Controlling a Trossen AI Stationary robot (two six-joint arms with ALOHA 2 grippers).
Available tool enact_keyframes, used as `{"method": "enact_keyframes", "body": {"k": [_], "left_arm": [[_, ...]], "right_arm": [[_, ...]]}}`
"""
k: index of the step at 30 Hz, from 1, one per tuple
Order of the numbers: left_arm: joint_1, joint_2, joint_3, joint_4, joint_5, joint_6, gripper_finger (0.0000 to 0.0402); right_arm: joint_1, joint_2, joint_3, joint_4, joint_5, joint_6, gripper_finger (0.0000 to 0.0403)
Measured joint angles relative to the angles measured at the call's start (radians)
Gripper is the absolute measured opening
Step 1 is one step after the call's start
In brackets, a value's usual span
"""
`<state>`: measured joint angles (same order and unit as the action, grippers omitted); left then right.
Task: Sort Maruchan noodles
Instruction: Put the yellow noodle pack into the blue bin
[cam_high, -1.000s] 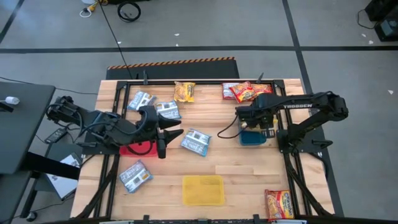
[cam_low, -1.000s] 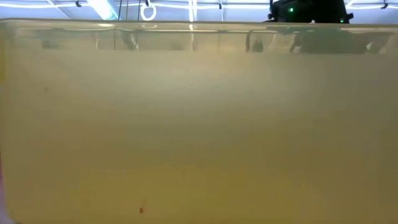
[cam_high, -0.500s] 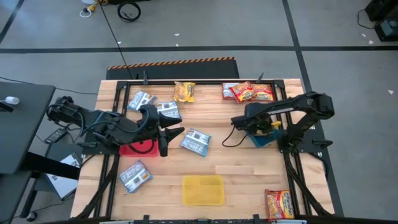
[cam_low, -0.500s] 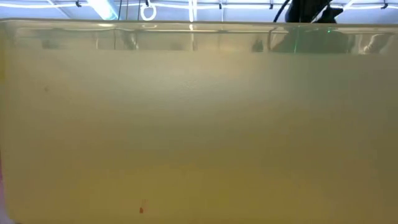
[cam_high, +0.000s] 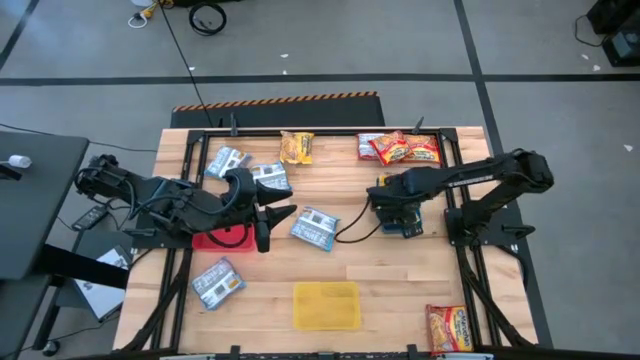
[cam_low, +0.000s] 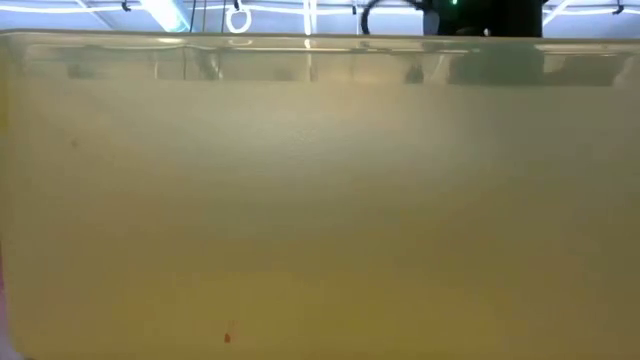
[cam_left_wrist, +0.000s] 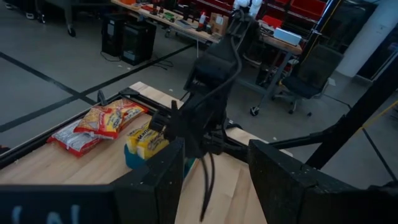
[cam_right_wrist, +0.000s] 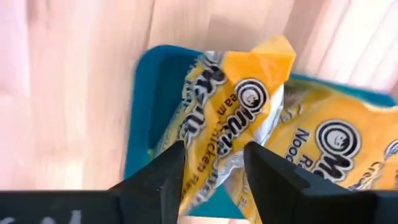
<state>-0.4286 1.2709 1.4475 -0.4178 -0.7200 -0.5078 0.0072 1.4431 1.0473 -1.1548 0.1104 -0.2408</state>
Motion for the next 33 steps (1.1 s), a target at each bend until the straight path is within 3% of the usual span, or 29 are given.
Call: {"method": "enact_keyframes", "body": {"k": [6,10,20,24,29,33], "left_arm": [[0.000,0.000,0.000,0.000,0.000,0.001,0.0180],[0.000,0.000,0.000,0.000,0.000,0.002,0.0180],[-0.002,0.000,0.000,0.001,0.019,0.003,0.0180],[-0.002,0.000,0.000,0.001,0.019,0.003,0.0180],[-0.002,0.000,0.000,0.001,0.020,0.002,0.0180],[-0.001,0.000,0.000,0.001,0.020,-0.002,0.0180]], "right_arm": [[-0.007,-0.059,0.000,-0.025,-0.002,0.038,0.0172],[-0.044,-0.064,-0.016,-0.032,-0.105,0.163,0.0172],[-0.101,-0.055,-0.172,0.099,-0.070,0.289,0.0164],[-0.098,-0.055,-0.162,0.089,-0.005,0.200,0.0115],[-0.070,-0.055,-0.102,0.057,0.129,0.081,0.0017],[-0.029,-0.055,-0.074,0.070,0.265,-0.049,0.0018]]}}
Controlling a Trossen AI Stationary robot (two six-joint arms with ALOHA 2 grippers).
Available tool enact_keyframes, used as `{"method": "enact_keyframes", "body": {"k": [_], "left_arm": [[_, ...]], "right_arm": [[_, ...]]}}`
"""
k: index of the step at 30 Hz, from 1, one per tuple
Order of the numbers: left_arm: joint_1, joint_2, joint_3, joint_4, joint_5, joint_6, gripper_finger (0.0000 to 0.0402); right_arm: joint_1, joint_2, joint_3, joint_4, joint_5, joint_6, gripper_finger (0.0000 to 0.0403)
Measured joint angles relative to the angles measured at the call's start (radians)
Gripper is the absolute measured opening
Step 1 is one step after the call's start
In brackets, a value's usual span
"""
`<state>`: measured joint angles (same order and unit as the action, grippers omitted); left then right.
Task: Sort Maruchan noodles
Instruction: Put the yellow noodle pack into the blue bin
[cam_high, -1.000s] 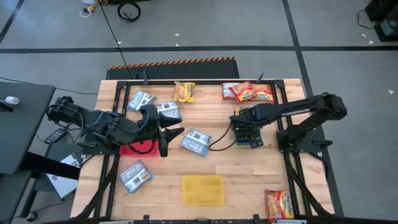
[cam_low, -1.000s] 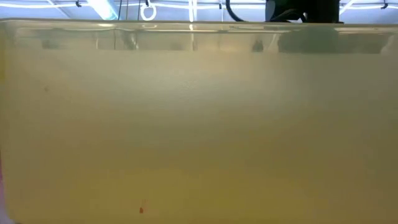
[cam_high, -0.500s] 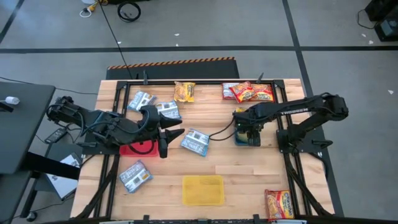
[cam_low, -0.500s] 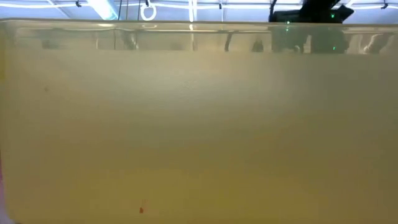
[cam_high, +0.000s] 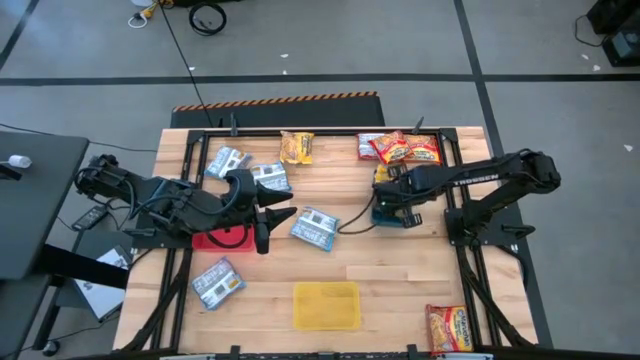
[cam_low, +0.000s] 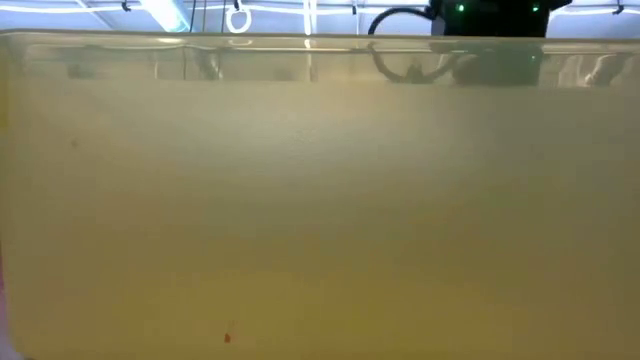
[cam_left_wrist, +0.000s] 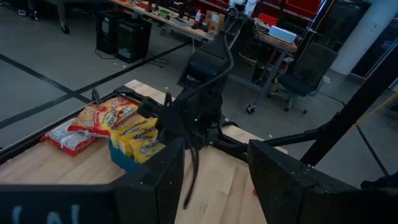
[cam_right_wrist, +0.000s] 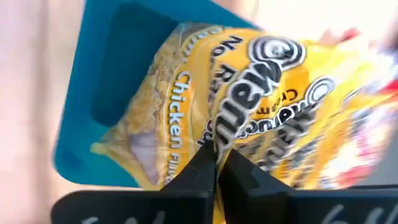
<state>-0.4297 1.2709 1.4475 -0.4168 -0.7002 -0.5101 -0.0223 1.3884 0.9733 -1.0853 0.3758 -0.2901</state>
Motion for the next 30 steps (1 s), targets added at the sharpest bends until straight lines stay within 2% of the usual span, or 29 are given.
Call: {"method": "enact_keyframes", "body": {"k": [3,9,14,16,18,21,24,26,30], "left_arm": [[0.000,0.000,0.000,0.000,0.001,-0.002,0.0180],[0.000,0.000,0.000,0.000,0.050,-0.003,0.0180],[0.000,0.000,0.000,0.000,0.076,-0.002,0.0180],[0.000,0.000,0.000,0.000,0.077,-0.002,0.0180],[0.000,0.000,0.000,-0.001,0.077,0.005,0.0180],[0.000,0.000,0.000,-0.003,0.077,0.006,0.0180],[0.000,0.000,0.000,-0.003,0.077,0.004,0.0180],[0.000,0.000,0.000,-0.003,0.078,-0.004,0.0180],[0.000,0.000,0.000,-0.003,0.078,-0.016,0.0180]], "right_arm": [[0.029,0.000,-0.010,0.032,0.061,-0.098,0.0021],[0.068,0.000,-0.103,0.154,0.072,-0.188,0.0019],[0.085,0.000,-0.119,0.135,0.105,-0.132,0.0046],[0.091,0.000,-0.078,0.072,0.110,-0.040,0.0064],[0.092,-0.006,-0.027,0.010,0.065,0.096,0.0087],[0.091,-0.030,0.035,-0.035,-0.085,0.370,0.0119],[0.068,-0.057,0.033,-0.034,-0.244,0.715,0.0138],[0.058,-0.068,0.006,-0.021,-0.265,0.931,0.0139],[0.058,-0.081,-0.063,0.029,-0.221,1.281,0.0118]]}}
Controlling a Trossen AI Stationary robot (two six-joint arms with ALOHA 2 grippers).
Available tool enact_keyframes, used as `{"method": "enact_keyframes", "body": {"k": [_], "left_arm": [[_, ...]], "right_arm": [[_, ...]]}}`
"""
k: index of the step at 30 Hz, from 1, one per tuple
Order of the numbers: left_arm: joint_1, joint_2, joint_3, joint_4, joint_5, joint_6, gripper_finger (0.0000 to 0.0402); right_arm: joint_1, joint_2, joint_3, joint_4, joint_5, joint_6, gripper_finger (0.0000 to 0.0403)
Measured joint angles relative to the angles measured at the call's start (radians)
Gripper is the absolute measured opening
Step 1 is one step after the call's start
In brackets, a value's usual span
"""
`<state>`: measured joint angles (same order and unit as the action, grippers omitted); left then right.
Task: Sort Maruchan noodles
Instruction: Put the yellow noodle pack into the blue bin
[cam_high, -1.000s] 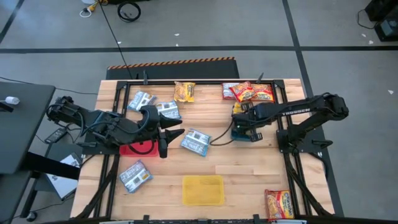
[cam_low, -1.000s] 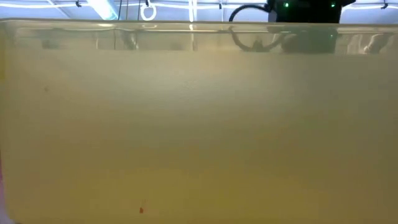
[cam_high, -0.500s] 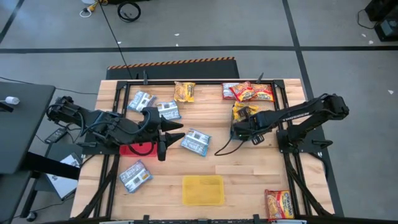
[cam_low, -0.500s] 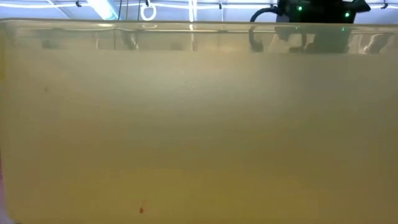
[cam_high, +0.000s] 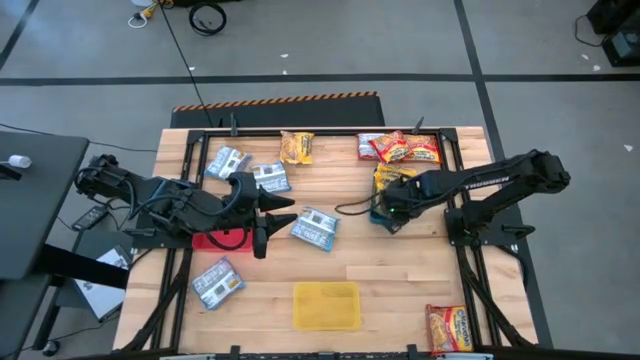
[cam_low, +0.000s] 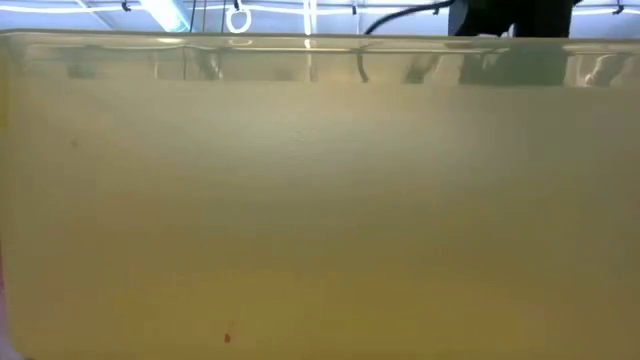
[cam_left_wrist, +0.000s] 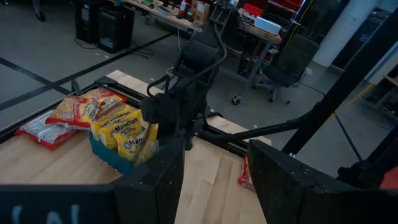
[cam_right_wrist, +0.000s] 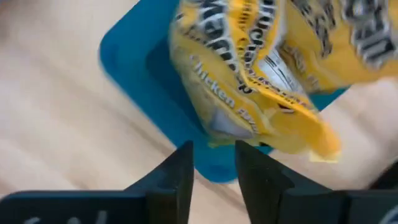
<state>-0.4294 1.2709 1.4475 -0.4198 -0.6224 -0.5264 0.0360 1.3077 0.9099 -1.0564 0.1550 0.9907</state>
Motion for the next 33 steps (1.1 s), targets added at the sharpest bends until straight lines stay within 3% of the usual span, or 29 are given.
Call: {"method": "enact_keyframes", "body": {"k": [10,14,24,27,33], "left_arm": [[-0.010,0.000,0.000,-0.004,0.000,0.040,0.0180],[-0.025,0.000,0.000,-0.014,0.000,0.044,0.0180],[-0.063,0.000,0.000,-0.036,0.000,0.050,0.0180],[-0.064,0.000,0.000,-0.036,0.000,0.042,0.0180],[-0.069,0.000,0.000,-0.042,-0.001,0.026,0.0180]], "right_arm": [[-0.035,0.049,-0.175,0.250,-0.049,0.425,0.0010],[-0.061,0.062,-0.257,0.363,-0.072,0.519,0.0013],[-0.014,0.067,-0.275,0.342,0.309,0.511,0.0007],[-0.010,0.071,-0.274,0.342,0.309,0.473,0.0010],[0.013,0.045,-0.245,0.258,0.212,0.424,0.0010]]}}
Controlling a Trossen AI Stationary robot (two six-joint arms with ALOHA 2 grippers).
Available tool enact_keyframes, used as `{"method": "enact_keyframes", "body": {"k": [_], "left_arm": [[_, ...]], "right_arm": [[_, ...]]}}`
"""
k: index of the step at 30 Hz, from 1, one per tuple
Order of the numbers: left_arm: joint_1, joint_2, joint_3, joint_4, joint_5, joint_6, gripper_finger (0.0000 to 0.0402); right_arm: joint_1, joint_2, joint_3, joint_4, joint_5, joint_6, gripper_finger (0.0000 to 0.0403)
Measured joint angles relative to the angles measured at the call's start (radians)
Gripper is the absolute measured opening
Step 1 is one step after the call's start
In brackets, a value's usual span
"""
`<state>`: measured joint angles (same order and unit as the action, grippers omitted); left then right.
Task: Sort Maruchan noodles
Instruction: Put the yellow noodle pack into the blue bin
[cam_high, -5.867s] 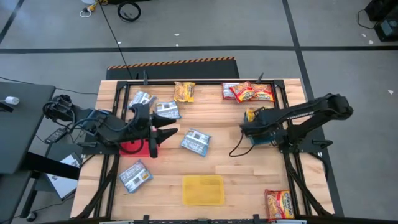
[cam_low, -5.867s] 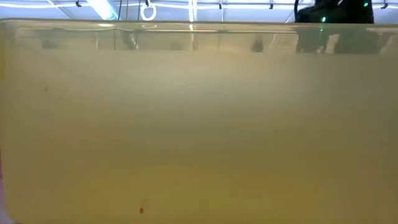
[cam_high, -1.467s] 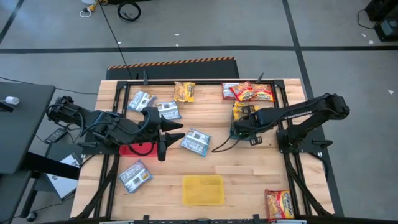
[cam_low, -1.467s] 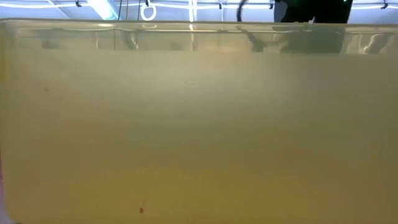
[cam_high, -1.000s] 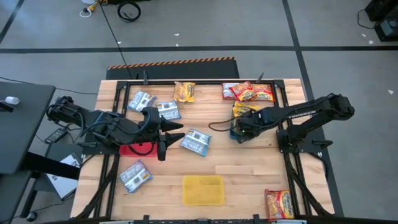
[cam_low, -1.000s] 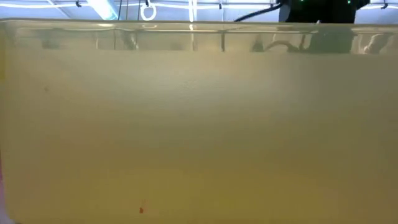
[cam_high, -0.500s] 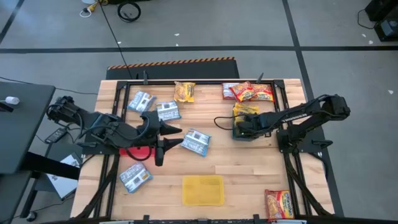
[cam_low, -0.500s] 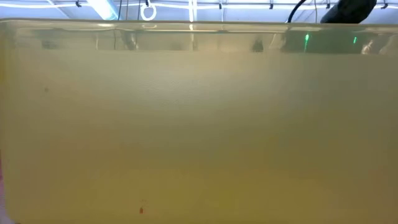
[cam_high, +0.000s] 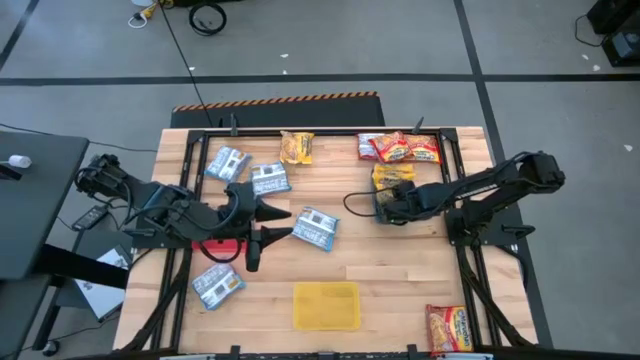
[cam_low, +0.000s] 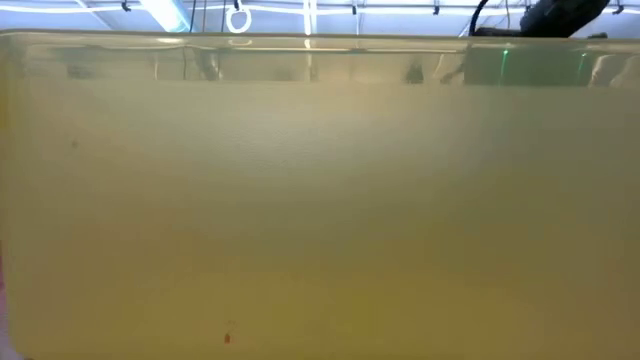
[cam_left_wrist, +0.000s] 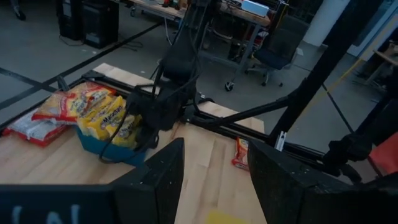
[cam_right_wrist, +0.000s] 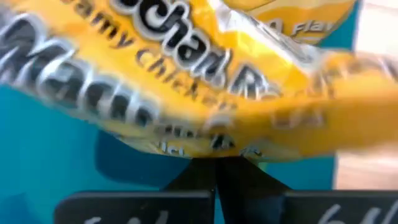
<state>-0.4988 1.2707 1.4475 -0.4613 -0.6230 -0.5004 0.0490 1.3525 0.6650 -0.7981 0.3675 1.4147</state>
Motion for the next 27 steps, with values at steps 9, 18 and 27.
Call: {"method": "enact_keyframes", "body": {"k": [9,18,27], "left_arm": [[0.086,0.000,0.000,-0.088,0.000,-0.130,0.0181],[0.333,0.039,-0.051,-0.230,0.154,-0.344,0.0181],[0.672,0.228,-0.159,-0.200,0.332,-0.299,0.0213]], "right_arm": [[0.012,-0.033,0.215,-0.278,0.023,-0.095,0.0017],[0.078,-0.080,0.441,-0.387,0.134,-0.189,0.0032],[0.197,-0.158,0.609,-0.352,0.242,-0.331,0.0130]]}}
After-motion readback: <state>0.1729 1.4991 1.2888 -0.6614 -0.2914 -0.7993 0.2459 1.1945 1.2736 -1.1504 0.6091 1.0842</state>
